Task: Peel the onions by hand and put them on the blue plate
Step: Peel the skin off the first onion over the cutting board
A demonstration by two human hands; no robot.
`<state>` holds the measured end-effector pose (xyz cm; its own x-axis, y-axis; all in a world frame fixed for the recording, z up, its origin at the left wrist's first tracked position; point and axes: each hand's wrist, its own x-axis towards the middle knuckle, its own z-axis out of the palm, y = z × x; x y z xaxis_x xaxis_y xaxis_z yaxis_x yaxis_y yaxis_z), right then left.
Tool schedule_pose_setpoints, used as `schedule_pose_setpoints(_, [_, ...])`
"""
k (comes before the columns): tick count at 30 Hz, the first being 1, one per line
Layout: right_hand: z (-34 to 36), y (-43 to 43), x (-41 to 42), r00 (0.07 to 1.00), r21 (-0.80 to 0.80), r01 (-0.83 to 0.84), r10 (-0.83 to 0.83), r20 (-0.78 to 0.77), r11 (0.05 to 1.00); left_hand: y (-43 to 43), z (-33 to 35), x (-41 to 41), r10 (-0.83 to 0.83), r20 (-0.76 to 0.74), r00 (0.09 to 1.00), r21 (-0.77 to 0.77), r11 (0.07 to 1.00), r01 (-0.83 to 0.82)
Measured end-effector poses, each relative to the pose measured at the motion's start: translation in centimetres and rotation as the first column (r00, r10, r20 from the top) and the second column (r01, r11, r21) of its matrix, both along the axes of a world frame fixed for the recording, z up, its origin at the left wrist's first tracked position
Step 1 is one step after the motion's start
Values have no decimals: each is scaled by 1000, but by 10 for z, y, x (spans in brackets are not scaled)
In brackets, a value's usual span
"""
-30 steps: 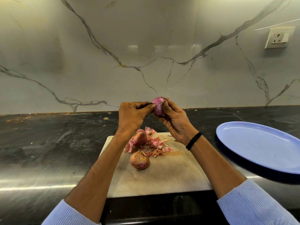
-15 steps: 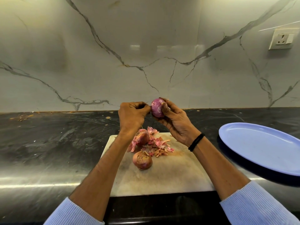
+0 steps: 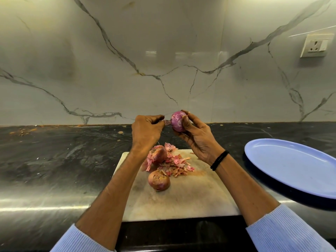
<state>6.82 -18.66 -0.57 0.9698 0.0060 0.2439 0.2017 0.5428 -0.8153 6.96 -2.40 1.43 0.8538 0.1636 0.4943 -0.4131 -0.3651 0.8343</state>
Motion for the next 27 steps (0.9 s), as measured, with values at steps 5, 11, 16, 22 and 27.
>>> schedule_pose_setpoints(5, [0, 0, -1, 1000, -21, 14, -14, 17, 1000, -3, 8, -9, -219, -17, 976, -186, 959, 212])
schedule_pose_setpoints(11, [0, 0, -2, 997, -46, 41, -38, 60, 998, -7, 6, -8, -227, 40, 973, -166, 959, 231])
schedule_pose_setpoints(16, [-2, 0, -2, 994, -92, 67, -59, 87, 993, -11, 3, -7, -151, 52, 987, -144, 977, 157])
schedule_pose_setpoints(22, [-3, 1, 1, 990, -130, 107, -94, 101, 986, -11, 1, -5, -136, 37, 990, -167, 976, 140])
schedule_pose_setpoints(27, [-1, 0, 0, 994, -93, 64, -56, 91, 994, -8, -1, 0, -138, 27, 990, -216, 966, 140])
